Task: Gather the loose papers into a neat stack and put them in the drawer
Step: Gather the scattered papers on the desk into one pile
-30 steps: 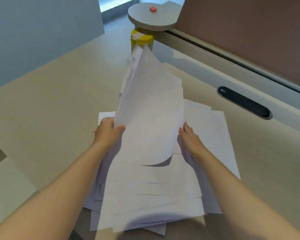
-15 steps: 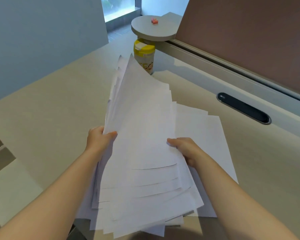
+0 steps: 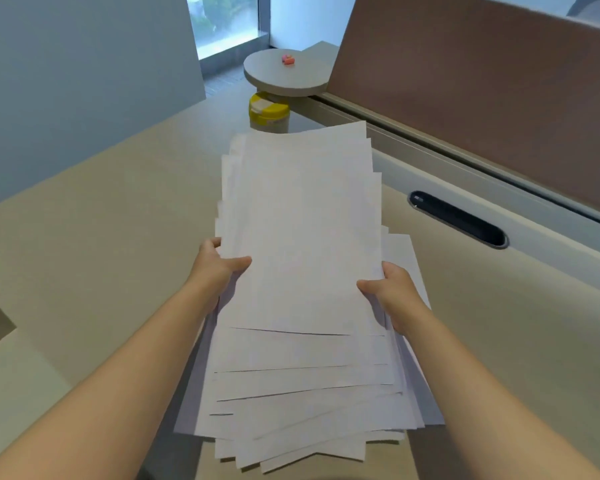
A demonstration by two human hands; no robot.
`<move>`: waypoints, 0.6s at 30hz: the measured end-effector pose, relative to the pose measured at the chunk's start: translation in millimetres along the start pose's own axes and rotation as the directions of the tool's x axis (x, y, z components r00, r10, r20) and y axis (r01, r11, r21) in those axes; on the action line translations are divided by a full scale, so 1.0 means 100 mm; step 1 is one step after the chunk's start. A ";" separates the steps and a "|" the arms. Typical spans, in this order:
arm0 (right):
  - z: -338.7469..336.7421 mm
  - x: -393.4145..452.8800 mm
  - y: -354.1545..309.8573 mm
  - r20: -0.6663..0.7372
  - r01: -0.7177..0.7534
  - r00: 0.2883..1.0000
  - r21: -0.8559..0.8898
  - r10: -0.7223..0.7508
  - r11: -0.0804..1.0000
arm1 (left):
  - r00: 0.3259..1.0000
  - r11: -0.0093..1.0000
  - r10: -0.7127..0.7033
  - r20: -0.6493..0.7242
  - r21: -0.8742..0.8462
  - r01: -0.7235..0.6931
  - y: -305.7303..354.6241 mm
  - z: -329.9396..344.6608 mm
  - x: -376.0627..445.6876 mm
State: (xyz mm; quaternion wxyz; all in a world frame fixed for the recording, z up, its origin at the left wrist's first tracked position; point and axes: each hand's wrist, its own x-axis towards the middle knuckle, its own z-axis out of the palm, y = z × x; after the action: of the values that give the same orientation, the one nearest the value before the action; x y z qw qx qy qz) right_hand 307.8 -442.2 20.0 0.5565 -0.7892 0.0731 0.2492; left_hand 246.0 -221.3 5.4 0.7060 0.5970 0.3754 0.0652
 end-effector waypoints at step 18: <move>-0.39 0.34 0.73 -0.078 -0.061 0.997 -0.738 0.004 0.672 | 0.991 0.499 0.043 0.126 0.857 -0.131 -0.40 0.41 0.21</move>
State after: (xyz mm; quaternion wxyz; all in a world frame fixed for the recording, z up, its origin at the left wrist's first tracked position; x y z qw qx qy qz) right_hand 320.3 -499.6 -47.7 0.1821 -0.9537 -0.0006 0.2394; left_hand 271.6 -253.3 -39.6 0.3262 0.8895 0.2960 -0.1214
